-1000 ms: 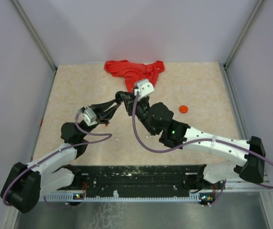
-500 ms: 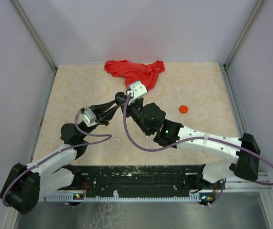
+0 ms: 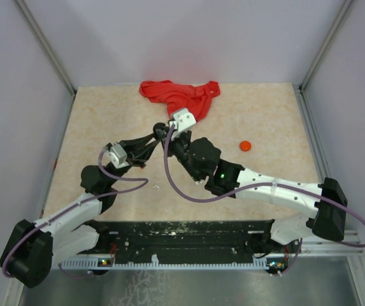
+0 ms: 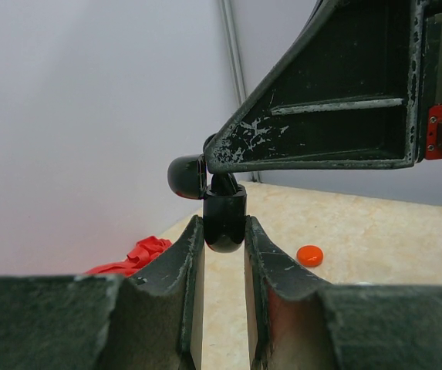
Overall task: Insert the wireless bluetooth earbuds into the charging case
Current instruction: Place the earbud in the charging case.
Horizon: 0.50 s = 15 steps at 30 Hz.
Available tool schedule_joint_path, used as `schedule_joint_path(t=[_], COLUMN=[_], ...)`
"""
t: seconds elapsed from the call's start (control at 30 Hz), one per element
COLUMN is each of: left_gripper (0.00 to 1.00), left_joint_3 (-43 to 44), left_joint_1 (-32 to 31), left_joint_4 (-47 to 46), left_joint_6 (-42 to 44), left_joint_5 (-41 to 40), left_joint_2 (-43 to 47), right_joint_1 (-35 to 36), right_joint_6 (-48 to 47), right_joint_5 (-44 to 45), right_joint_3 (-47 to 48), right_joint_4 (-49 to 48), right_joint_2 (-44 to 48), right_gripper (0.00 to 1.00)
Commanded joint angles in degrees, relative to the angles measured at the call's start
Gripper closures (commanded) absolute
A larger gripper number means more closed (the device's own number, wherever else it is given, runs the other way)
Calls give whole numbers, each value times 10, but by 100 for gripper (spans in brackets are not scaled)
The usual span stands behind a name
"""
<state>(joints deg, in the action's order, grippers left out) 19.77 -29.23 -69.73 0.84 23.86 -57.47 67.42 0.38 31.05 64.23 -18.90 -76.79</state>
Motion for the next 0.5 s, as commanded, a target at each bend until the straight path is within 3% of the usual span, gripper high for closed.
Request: schedule_joint_path(t=[0.0,0.47], left_gripper=[99,99], left_joint_3=[7,12], left_joint_1=[-2,-4], left_joint_4=[-5,15], left_joint_6=[-19,-33], left_joint_5=[-27,-30], left_joint_2=[15,19], right_joint_1=[7,7], right_joint_6=[-12,-17], right_joint_5=[12,-16], right_joint_3=[7,8], right_joint_4=[-12,-6], right_joint_2=[9,-1], right_gripper=[96,95])
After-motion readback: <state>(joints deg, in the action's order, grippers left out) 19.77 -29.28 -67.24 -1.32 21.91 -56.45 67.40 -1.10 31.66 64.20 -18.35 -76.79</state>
